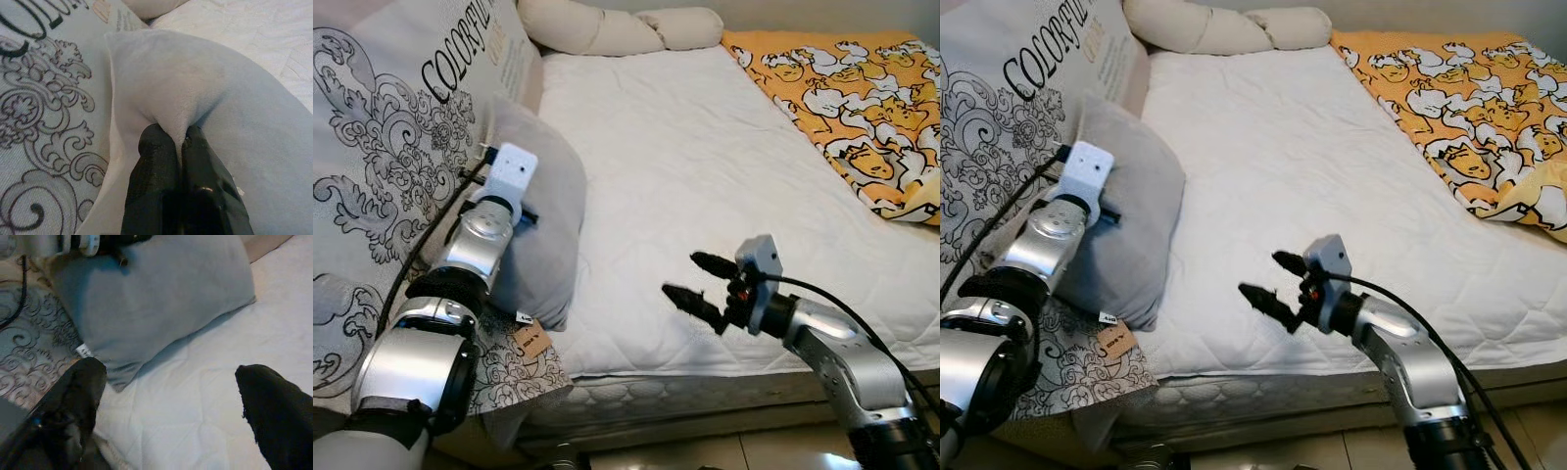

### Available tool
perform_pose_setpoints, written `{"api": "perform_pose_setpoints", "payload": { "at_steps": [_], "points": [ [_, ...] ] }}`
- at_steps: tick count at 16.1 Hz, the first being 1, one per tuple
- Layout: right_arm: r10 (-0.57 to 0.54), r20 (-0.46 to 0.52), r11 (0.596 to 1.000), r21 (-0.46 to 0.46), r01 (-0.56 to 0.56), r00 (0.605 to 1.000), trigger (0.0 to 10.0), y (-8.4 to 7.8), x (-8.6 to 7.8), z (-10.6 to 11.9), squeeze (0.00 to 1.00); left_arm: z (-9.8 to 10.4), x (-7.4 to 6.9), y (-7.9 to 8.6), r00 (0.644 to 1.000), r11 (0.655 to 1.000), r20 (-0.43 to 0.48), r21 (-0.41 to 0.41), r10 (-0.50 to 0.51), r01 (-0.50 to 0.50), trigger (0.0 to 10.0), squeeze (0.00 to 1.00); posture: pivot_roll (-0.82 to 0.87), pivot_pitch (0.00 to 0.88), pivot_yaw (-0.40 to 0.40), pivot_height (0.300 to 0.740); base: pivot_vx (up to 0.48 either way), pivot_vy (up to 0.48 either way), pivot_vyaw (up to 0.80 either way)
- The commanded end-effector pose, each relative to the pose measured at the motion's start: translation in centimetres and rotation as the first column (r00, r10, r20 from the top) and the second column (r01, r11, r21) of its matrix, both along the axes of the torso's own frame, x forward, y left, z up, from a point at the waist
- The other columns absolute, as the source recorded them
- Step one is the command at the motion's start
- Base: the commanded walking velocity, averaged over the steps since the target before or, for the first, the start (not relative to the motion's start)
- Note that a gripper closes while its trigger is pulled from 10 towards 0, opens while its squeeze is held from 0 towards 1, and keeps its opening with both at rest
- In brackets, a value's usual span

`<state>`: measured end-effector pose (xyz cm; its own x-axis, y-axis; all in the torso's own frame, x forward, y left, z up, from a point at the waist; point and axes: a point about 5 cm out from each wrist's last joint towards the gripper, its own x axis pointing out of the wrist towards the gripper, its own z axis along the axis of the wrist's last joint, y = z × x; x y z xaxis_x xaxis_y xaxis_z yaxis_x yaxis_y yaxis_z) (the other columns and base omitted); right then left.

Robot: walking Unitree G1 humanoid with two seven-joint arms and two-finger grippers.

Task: Clean up the room

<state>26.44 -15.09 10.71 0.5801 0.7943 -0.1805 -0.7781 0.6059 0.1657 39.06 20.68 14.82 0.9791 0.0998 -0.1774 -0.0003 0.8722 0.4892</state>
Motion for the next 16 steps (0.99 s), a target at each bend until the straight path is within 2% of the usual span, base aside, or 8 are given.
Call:
{"api": "perform_pose_setpoints", "payload": {
  "at_steps": [1, 3, 6, 7, 9, 11, 12, 16],
  "points": [
    [0.03, 0.021, 1.0, 0.009, -0.03, 0.999, 10.0, -0.1, -0.2, 0.7, 1.0, -0.5, -0.3, 0.7, 1.0, 1.0, -0.023, -0.029, 0.011, -0.011, 10.0, 1.0, -0.08, 0.0, 0.012, 0.74, 0.0, 0.0, 0.0],
    [0.038, 0.028, 0.999, 0.017, -0.038, 0.999, 10.0, -0.3, -0.3, 0.8, 1.0, 0.0, -0.6, 1.2, 1.0, 0.997, 0.016, -0.076, 0.0, 0.001, 10.0, 1.0, -0.08, 0.0, 0.013, 0.74, 0.0, 0.0, 0.0],
    [-0.004, 0.049, 1.0, 0.022, 0.003, 0.999, 10.0, -0.7, -0.1, 0.8, 1.0, 1.7, -1.1, 1.3, 0.99, 0.973, 0.134, -0.218, -0.044, 0.073, 10.0, 1.0, -0.07, 0.0, 0.002, 0.74, 0.0, 0.0, 0.0],
    [-0.017, 0.047, 0.999, 0.038, 0.015, 0.999, 10.0, -0.8, -0.1, 0.8, 1.0, 2.3, -1.4, 0.9, 0.981, 0.949, 0.178, -0.289, -0.074, 0.124, 10.0, 1.0, -0.07, 0.0, 0.002, 0.74, 0.0, 0.0, 0.0],
    [-0.073, 0.04, 0.993, 0.1, 0.069, 0.997, 10.0, -0.7, -0.3, 0.7, 1.0, 3.6, -3.3, -0.5, 0.947, 0.864, 0.286, -0.43, -0.145, 0.262, 10.0, 1.0, -0.04, 0.0, -0.013, 0.74, 0.0, 0.0, 0.0],
    [-0.196, 0.054, 0.973, 0.134, 0.188, 0.979, 10.0, -0.7, 0.0, 0.7, 1.0, 3.9, -4.7, -1.3, 0.93, 0.837, 0.332, -0.456, -0.156, 0.303, 10.0, 0.99, -0.03, 0.0, -0.017, 0.74, 0.0, 0.0, 0.0],
    [-0.33, 0.069, 0.938, 0.131, 0.32, 0.941, 10.0, -0.8, 0.4, 0.4, 1.0, 3.5, -6.1, -2.1, 0.927, 0.841, 0.332, -0.439, -0.174, 0.315, 10.0, 0.8, -0.03, 0.0, -0.02, 0.74, 0.0, 0.0, 0.0],
    [-0.593, 0.013, 0.795, 0.165, 0.584, 0.805, 10.0, -1.1, 0.2, -0.4, 1.0, 0.7, -9.6, -2.8, 0.962, 0.861, 0.219, -0.445, -0.163, 0.247, 10.0, 0.83, -0.03, 0.0, -0.018, 0.74, 0.0, -0.267, 0.0]
  ]
}}
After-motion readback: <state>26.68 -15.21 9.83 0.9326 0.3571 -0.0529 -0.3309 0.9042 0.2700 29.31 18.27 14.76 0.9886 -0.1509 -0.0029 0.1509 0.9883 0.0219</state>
